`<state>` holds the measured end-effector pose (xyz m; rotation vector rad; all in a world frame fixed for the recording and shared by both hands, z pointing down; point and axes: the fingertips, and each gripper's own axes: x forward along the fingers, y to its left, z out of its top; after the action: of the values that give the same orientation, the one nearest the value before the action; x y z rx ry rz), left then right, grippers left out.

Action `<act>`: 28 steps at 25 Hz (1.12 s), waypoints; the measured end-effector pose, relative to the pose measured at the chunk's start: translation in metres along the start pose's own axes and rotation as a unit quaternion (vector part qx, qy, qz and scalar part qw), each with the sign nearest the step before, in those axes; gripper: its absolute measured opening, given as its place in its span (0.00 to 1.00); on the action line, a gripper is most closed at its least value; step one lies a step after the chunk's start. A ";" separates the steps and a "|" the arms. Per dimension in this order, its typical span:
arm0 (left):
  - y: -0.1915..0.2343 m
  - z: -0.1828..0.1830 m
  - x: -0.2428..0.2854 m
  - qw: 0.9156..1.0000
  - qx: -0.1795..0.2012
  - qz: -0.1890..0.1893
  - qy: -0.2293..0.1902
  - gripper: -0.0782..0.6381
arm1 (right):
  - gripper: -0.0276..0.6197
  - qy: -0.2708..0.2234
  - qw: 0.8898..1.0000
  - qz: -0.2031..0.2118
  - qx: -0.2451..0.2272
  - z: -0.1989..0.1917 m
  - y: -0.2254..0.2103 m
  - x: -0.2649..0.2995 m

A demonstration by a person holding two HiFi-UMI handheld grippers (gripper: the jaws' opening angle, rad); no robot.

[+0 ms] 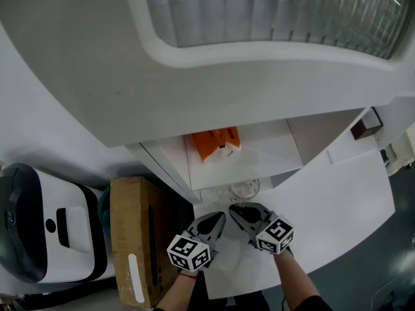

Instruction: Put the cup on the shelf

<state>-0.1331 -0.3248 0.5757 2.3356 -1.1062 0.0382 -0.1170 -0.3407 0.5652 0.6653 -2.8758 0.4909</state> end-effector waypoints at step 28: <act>-0.002 -0.005 0.003 1.000 -0.004 -0.002 0.002 0.12 | 0.16 0.014 0.998 -0.051 -0.017 -0.013 -0.019 0.001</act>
<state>-0.1288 -0.3234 0.5800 2.3292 -1.0970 0.0373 -0.1086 -0.3532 0.5834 0.7885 -2.7998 0.4330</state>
